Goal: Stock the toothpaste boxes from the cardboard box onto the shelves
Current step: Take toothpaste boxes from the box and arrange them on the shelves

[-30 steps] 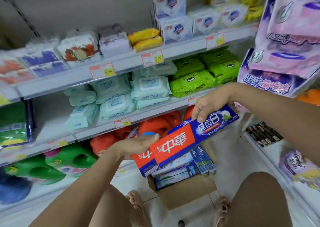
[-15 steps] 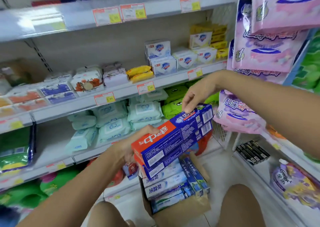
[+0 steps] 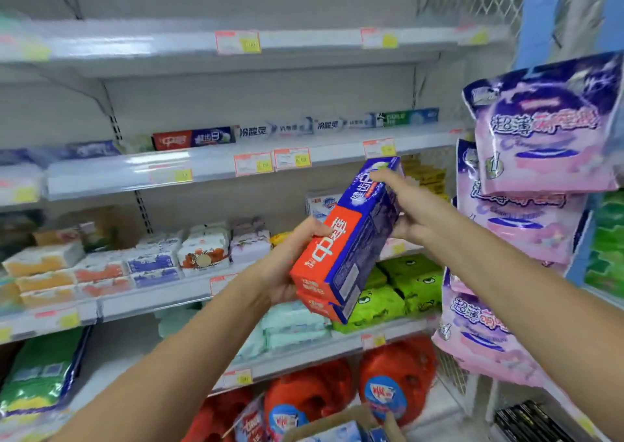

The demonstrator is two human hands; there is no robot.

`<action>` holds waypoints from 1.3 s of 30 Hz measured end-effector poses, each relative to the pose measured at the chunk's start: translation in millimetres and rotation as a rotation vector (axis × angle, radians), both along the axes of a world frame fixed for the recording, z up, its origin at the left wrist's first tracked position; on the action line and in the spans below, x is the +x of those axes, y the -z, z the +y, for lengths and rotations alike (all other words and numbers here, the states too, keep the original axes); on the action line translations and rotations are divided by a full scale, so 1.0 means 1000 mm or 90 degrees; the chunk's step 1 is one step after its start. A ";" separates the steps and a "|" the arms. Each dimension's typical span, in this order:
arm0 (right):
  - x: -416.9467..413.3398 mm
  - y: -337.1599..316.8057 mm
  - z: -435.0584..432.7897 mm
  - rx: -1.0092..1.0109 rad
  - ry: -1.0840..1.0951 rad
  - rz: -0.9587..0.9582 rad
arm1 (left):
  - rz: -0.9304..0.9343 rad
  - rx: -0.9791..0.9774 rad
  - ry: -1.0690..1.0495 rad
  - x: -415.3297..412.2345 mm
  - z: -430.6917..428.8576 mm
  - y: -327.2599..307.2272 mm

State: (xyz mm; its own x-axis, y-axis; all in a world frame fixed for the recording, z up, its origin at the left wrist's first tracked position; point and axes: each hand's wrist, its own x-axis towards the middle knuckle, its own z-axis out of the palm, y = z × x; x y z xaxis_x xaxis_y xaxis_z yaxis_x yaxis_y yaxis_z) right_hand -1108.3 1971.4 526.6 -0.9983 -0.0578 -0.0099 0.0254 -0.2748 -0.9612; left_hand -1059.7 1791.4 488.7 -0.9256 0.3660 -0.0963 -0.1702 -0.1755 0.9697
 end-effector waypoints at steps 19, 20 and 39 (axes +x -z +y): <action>-0.124 -0.085 0.002 0.035 -0.056 0.327 | 0.227 -0.227 0.081 -0.117 -0.019 -0.103; -0.127 -0.096 0.010 0.030 -0.078 0.338 | 0.255 -0.259 0.078 -0.121 -0.020 -0.113; -0.136 -0.355 0.114 0.325 -0.246 0.385 | 0.534 -0.648 -0.054 -0.136 0.001 -0.401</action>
